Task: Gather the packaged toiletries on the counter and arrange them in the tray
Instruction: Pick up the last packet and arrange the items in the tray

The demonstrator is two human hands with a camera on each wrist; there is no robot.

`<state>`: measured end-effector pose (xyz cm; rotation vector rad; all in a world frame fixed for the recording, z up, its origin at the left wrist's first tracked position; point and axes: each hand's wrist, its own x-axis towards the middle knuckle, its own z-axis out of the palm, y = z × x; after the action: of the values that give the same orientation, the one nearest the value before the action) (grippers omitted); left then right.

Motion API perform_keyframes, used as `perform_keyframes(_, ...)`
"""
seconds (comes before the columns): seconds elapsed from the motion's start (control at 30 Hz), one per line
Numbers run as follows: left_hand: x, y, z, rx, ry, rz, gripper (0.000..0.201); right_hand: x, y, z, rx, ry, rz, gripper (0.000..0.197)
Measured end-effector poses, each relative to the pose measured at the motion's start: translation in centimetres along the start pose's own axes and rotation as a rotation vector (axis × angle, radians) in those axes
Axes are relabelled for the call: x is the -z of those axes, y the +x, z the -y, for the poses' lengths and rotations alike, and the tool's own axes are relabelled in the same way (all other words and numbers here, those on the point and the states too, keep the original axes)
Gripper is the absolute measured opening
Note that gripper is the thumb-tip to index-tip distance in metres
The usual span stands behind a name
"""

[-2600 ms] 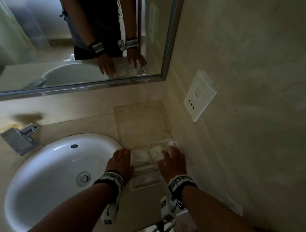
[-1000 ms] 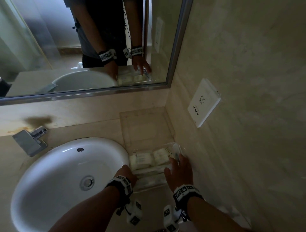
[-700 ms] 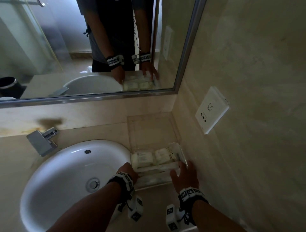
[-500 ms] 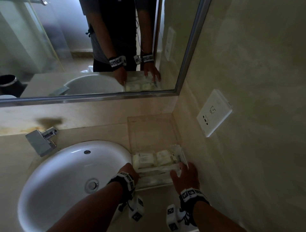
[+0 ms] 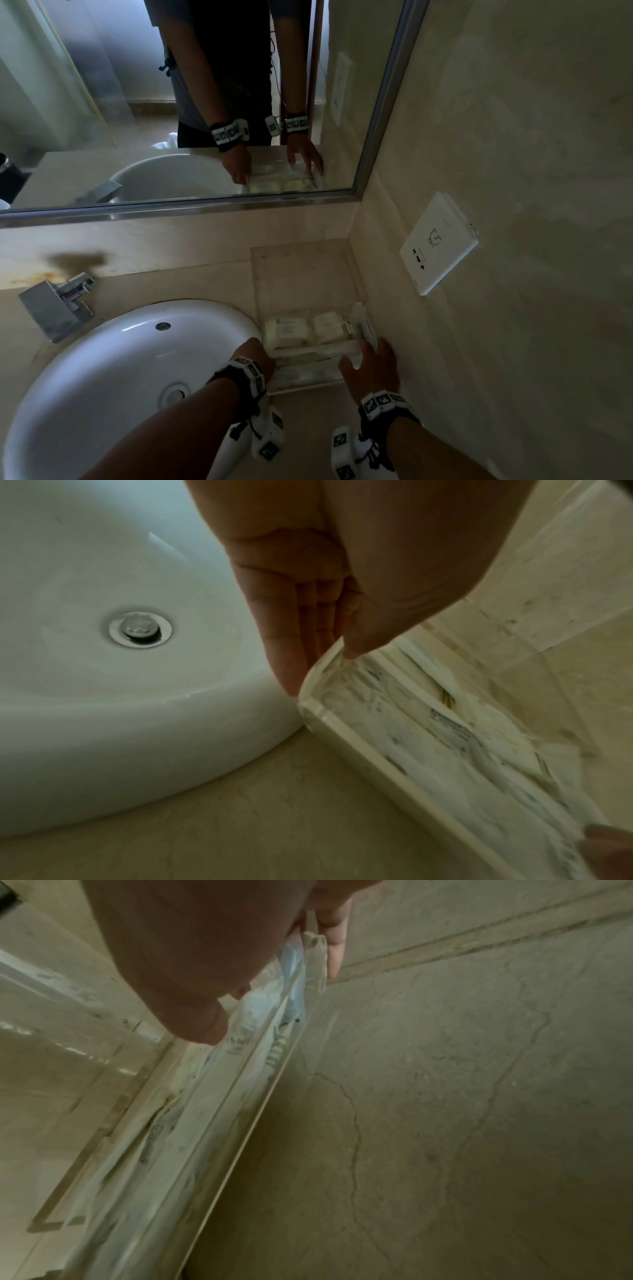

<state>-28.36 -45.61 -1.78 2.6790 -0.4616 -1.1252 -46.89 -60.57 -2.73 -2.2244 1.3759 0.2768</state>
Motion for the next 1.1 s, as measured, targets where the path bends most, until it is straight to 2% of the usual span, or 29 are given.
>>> perform_keyframes(0.5, 0.3, 2.1, -0.2, 0.017, -0.059, -0.047, 0.022, 0.7, 2.4, 1.6, 0.037, -0.033, 0.024, 0.072)
perform_keyframes(0.73, 1.0, 2.4, -0.7, 0.057, -0.128, -0.060, 0.014, 0.8, 3.5, 1.8, 0.097, 0.076, -0.001, 0.065)
perform_keyframes(0.87, 1.6, 2.9, -0.8, 0.080, -0.119, -0.049, 0.024, 0.7, 3.8, 1.8, 0.114, 0.127, -0.025, 0.060)
perform_keyframes(1.0, 2.3, 3.3, -1.4, 0.089, -0.157, -0.048, 0.013, 0.2, 3.4, 2.3, 0.132, -0.008, -0.064, 0.060)
perform_keyframes(1.1, 2.4, 3.8, -1.5, 0.076, -0.149, -0.019, 0.016, -0.3, 2.5, 2.7, 0.174, -0.098, -0.111, 0.055)
